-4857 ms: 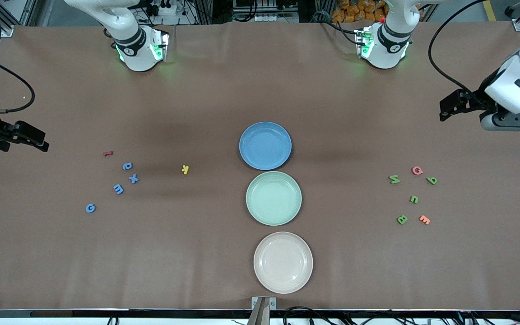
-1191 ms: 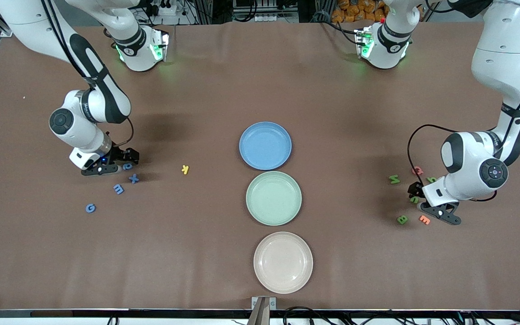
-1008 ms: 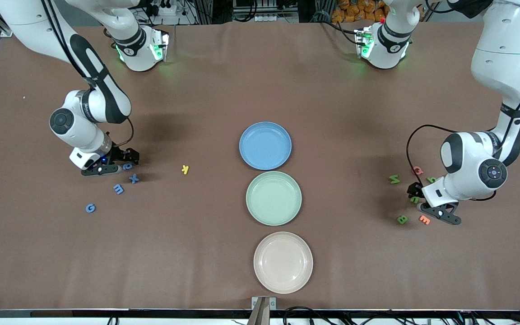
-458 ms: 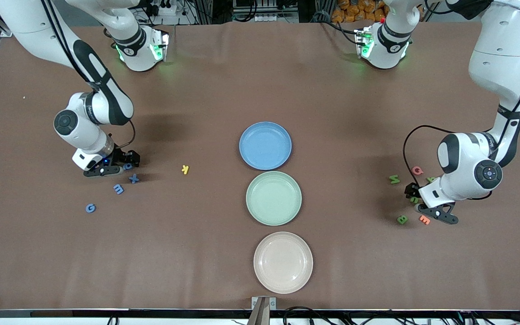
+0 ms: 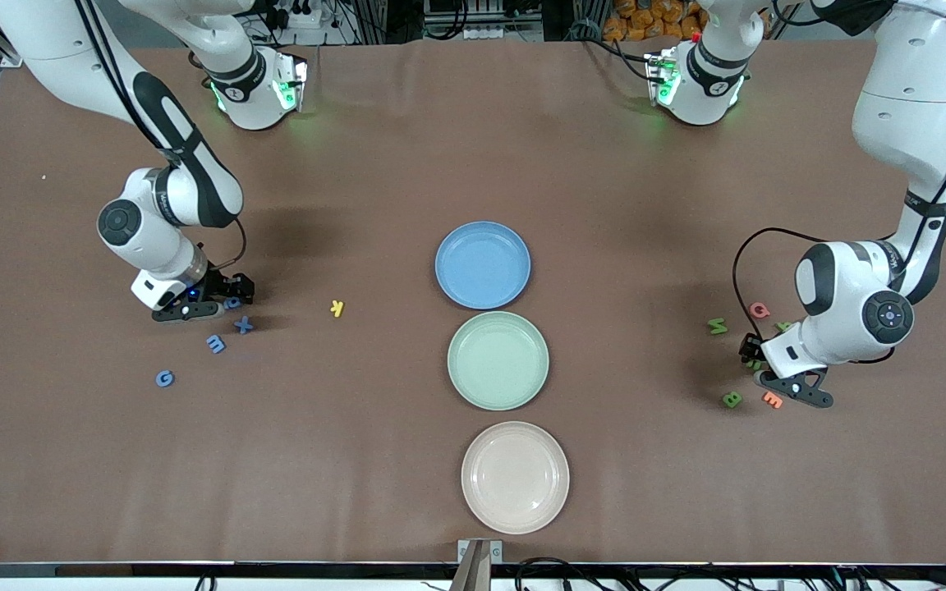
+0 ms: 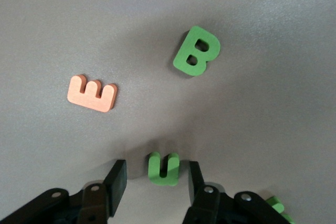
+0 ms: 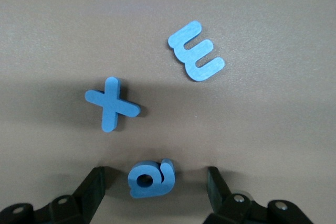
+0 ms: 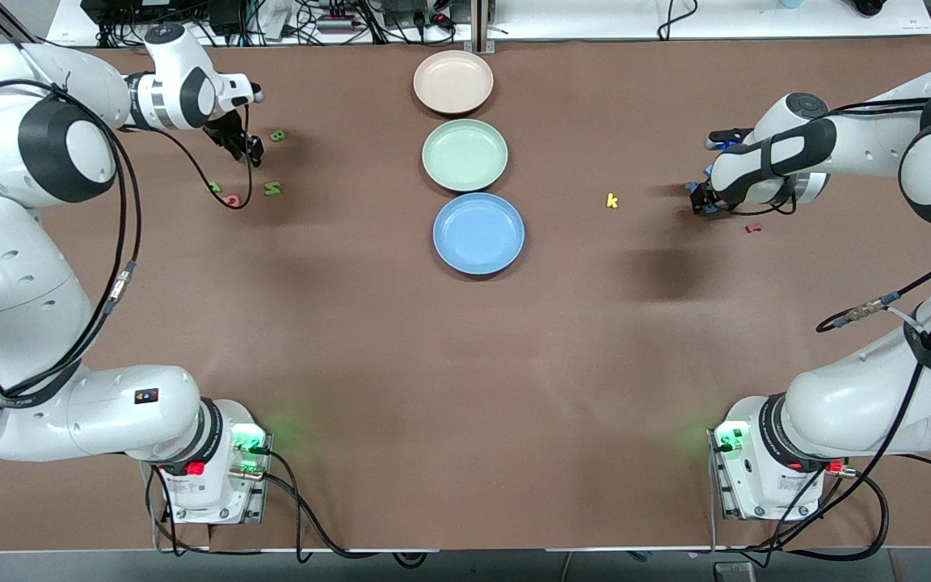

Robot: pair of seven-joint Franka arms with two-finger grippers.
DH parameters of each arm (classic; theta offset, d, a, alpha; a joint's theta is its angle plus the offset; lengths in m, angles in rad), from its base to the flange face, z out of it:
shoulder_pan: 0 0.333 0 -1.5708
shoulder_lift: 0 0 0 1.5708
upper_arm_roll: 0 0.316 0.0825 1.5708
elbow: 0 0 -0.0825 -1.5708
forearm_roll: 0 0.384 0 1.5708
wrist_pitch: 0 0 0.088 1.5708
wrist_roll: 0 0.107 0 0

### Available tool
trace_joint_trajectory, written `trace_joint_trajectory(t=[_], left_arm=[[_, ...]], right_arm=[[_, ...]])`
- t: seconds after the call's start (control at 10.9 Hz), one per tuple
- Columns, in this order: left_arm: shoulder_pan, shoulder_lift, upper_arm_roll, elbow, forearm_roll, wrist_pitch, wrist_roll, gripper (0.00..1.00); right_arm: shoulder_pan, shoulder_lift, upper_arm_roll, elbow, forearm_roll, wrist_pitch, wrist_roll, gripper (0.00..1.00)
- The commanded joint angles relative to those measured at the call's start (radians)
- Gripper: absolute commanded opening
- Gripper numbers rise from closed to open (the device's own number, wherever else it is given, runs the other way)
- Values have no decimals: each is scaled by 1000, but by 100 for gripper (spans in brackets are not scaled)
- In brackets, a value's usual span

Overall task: Sort letters by color into matching plates
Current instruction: 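Grasp the green u with the left gripper while the right gripper grasps blue a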

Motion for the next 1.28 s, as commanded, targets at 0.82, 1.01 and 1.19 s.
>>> trace_joint_trajectory(t=[0.82, 1.01, 1.19], left_arm=[[-9, 2, -4, 0, 13, 0, -66, 0], [-9, -1, -4, 4, 15, 0, -64, 0], [-12, -10, -10, 17, 18, 0, -64, 0]], right_arm=[[-19, -43, 28, -46, -16, 4, 7, 62], [-19, -46, 30, -48, -16, 4, 7, 60], [-19, -45, 30, -48, -16, 4, 7, 55]])
